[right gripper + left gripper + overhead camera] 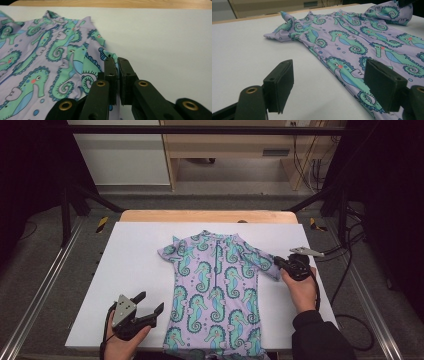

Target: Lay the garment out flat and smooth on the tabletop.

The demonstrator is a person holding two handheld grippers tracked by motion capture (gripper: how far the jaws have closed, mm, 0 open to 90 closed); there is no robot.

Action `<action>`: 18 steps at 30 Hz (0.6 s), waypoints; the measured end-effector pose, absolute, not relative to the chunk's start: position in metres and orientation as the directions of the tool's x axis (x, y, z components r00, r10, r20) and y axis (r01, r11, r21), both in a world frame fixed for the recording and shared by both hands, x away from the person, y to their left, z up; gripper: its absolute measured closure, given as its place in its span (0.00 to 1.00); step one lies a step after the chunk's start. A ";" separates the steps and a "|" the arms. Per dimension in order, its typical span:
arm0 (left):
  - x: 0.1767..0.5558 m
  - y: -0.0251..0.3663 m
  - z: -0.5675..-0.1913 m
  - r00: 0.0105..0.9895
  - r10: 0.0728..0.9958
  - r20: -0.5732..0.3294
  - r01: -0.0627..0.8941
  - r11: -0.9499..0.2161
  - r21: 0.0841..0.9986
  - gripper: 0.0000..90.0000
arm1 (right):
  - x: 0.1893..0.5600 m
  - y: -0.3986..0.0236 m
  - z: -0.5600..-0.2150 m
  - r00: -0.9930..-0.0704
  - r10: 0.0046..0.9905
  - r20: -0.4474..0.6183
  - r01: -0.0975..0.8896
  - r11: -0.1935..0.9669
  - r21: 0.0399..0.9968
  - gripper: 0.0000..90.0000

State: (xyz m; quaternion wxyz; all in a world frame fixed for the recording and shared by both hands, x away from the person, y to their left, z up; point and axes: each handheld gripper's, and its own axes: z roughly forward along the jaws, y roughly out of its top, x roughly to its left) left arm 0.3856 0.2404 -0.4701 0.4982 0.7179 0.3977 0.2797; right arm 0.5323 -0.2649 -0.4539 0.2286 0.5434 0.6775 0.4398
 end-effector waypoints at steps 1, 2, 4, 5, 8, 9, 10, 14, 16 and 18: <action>0.385 0.241 -0.470 0.526 0.850 0.006 0.291 -0.186 0.939 0.27 | 0.534 -0.268 -0.455 -0.299 0.938 0.175 0.538 0.014 0.843 0.96; 0.385 0.241 -0.470 0.525 0.851 0.006 0.290 -0.185 0.939 0.27 | 0.535 -0.270 -0.455 -0.291 0.940 0.180 0.543 0.007 0.840 0.96; 0.385 0.242 -0.470 0.524 0.852 0.007 0.289 -0.185 0.939 0.27 | 0.538 -0.275 -0.454 -0.281 0.942 0.181 0.543 0.001 0.840 0.96; 0.385 0.242 -0.470 0.523 0.852 0.005 0.289 -0.183 0.940 0.27 | 0.540 -0.278 -0.453 -0.278 0.943 0.183 0.542 -0.004 0.840 0.96; 0.385 0.242 -0.470 0.520 0.854 0.004 0.290 -0.181 0.940 0.27 | 0.548 -0.285 -0.452 -0.262 0.946 0.190 0.551 -0.015 0.835 0.96; 0.385 0.242 -0.470 0.520 0.854 0.005 0.289 -0.181 0.940 0.27 | 0.551 -0.288 -0.452 -0.255 0.948 0.190 0.555 -0.018 0.832 0.96; 0.385 0.242 -0.470 0.519 0.855 0.006 0.289 -0.182 0.940 0.27 | 0.553 -0.291 -0.453 -0.247 0.950 0.193 0.560 -0.023 0.828 0.96; 0.385 0.243 -0.469 0.510 0.860 0.002 0.288 -0.173 0.942 0.26 | 0.565 -0.304 -0.459 -0.205 0.955 0.214 0.589 -0.054 0.807 0.97; 0.385 0.244 -0.469 0.505 0.863 0.003 0.287 -0.172 0.943 0.26 | 0.569 -0.308 -0.464 -0.193 0.956 0.219 0.604 -0.060 0.795 0.96; 0.385 0.244 -0.469 0.503 0.864 0.004 0.287 -0.171 0.942 0.25 | 0.572 -0.310 -0.469 -0.183 0.959 0.218 0.615 -0.061 0.786 0.96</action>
